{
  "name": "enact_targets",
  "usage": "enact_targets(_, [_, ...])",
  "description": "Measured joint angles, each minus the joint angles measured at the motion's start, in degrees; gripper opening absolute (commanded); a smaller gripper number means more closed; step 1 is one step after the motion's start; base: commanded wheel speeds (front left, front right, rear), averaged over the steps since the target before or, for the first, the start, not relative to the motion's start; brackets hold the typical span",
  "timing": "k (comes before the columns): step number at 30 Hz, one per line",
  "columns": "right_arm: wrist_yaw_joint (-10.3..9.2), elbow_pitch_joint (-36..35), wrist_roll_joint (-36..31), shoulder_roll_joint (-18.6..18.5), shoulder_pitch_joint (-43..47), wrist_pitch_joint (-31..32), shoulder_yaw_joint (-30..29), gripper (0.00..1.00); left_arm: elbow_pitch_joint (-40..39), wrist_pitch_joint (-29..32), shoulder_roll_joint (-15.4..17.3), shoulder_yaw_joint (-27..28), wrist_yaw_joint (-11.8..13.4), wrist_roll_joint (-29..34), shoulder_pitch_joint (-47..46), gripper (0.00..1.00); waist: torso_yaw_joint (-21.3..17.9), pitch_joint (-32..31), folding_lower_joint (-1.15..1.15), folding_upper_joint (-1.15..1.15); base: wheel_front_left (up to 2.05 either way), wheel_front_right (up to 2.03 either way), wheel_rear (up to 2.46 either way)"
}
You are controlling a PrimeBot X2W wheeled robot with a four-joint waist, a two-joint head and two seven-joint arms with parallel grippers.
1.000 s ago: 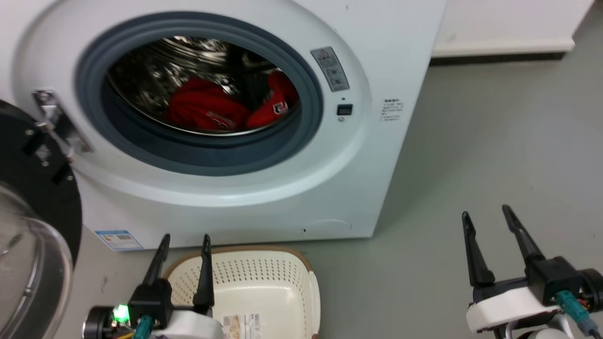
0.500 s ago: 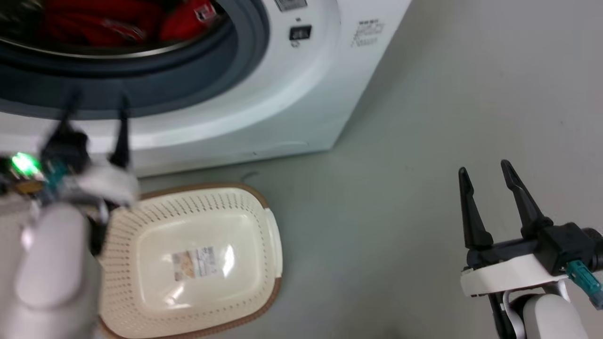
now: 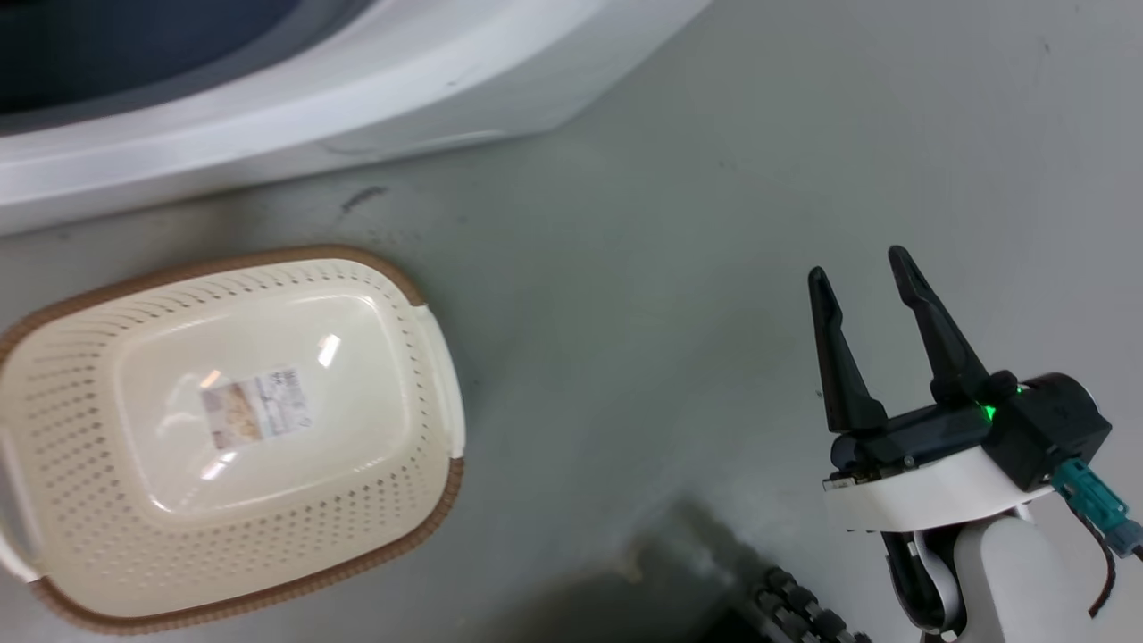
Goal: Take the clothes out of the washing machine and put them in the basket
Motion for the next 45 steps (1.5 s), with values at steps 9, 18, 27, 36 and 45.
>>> enact_targets(9, [-0.01,-1.4,3.1,0.0,-0.5,0.0,3.1,1.00,4.1,17.6,7.8,-16.2,-0.1,-8.2,-17.3,1.00,-4.4,6.7,0.00,0.00,0.00,0.00,0.00])
enact_targets(18, [0.00,-2.1,5.9,0.0,-1.3,0.0,4.9,1.00,6.4,31.3,13.1,-21.9,-0.1,-14.7,-22.5,1.00,-7.3,10.2,-0.01,0.00,0.00,0.00,0.00])
enact_targets(27, [0.00,-2.4,6.0,0.0,-1.6,0.0,4.7,1.00,5.1,34.9,14.6,-23.5,-0.1,-19.3,-23.1,0.00,-7.5,11.5,-0.01,0.00,0.00,0.00,0.00])
enact_targets(36, [-0.01,-2.4,5.8,0.0,-2.6,0.0,3.1,1.00,4.0,29.9,15.2,-24.4,0.0,-20.6,-22.0,0.00,-6.6,10.6,-0.01,0.00,0.00,0.00,0.00])
enact_targets(45, [-0.01,-1.4,3.2,0.0,-2.9,0.0,-0.4,1.00,6.1,12.0,9.5,-23.5,3.9,-21.8,-17.4,0.00,-4.2,5.8,-0.01,0.00,0.00,0.00,0.00])
